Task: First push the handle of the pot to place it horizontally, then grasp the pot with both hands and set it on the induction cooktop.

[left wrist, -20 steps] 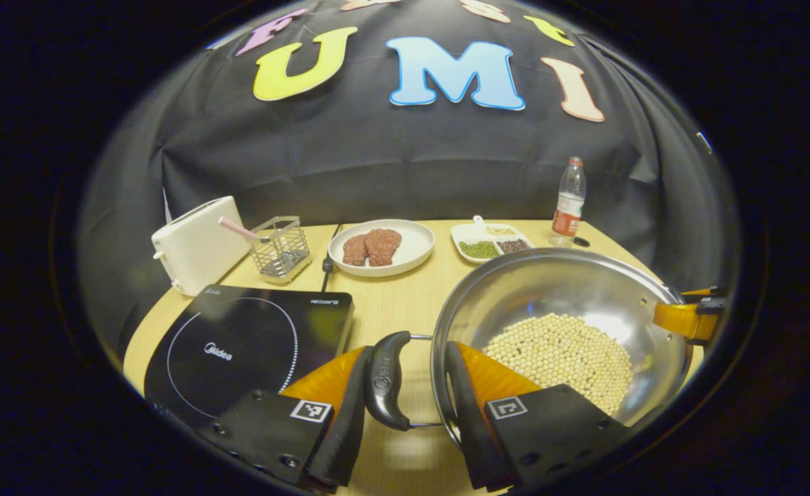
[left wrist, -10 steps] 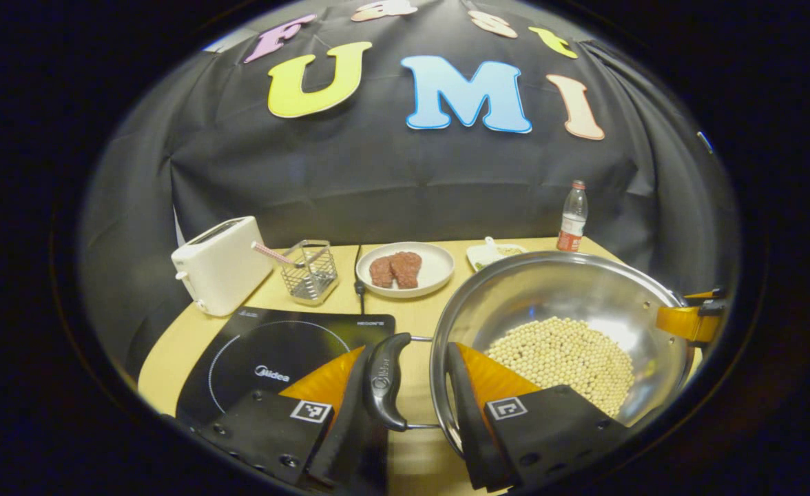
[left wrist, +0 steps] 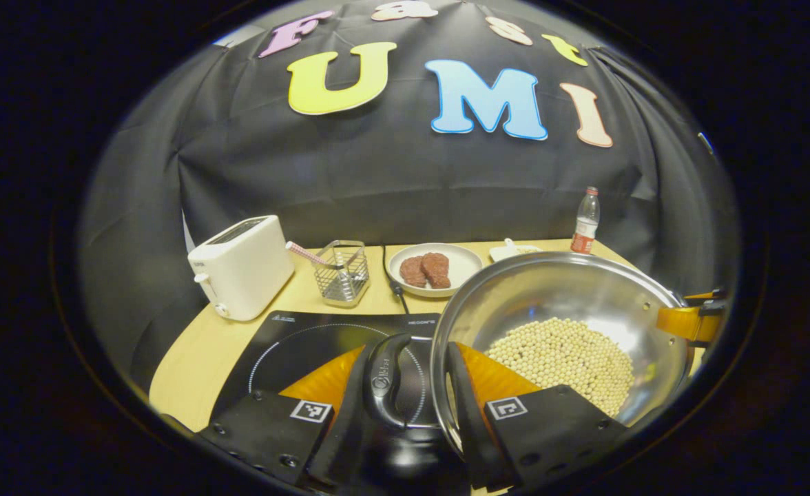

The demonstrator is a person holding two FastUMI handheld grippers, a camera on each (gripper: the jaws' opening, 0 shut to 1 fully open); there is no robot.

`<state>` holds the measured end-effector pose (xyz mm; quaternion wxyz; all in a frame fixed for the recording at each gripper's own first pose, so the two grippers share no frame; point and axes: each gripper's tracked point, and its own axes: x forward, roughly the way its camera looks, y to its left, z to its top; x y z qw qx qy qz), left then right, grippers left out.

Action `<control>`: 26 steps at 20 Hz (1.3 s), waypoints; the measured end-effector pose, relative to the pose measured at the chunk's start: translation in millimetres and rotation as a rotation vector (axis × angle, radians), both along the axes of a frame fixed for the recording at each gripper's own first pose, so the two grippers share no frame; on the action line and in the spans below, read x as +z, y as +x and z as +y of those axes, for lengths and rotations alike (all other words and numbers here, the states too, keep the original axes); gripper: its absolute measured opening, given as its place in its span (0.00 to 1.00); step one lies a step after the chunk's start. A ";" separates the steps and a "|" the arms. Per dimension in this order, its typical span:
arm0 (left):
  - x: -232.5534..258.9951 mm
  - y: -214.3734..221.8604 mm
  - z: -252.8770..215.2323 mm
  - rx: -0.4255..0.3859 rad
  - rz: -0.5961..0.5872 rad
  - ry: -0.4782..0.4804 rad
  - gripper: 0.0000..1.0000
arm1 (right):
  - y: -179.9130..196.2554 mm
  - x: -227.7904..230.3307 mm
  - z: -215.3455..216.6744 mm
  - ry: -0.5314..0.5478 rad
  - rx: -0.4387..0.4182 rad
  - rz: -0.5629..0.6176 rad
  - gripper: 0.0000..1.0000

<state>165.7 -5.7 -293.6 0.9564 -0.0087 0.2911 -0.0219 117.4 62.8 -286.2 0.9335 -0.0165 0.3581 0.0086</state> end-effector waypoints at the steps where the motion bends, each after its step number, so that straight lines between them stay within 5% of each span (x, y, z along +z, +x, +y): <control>1: -0.8 -0.7 7.6 -0.001 0.000 -0.001 0.67 | -2.0 -0.6 4.0 -0.001 0.000 0.001 0.53; 7: -8.8 1.1 53.5 -0.008 0.004 -0.002 0.63 | -7.7 -0.6 45.2 -0.002 -0.008 0.000 0.53; 8: -8.9 2.8 61.7 -0.010 0.003 -0.002 0.71 | -8.0 -0.1 52.9 -0.002 -0.011 -0.003 0.53; 15: -16.9 12.0 119.8 -0.012 0.001 0.006 0.72 | -5.4 -4.5 108.0 0.006 -0.018 -0.004 0.53; 26: -38.1 26.1 200.5 0.022 0.019 0.031 0.64 | 10.0 -18.1 183.6 0.031 0.019 0.016 0.53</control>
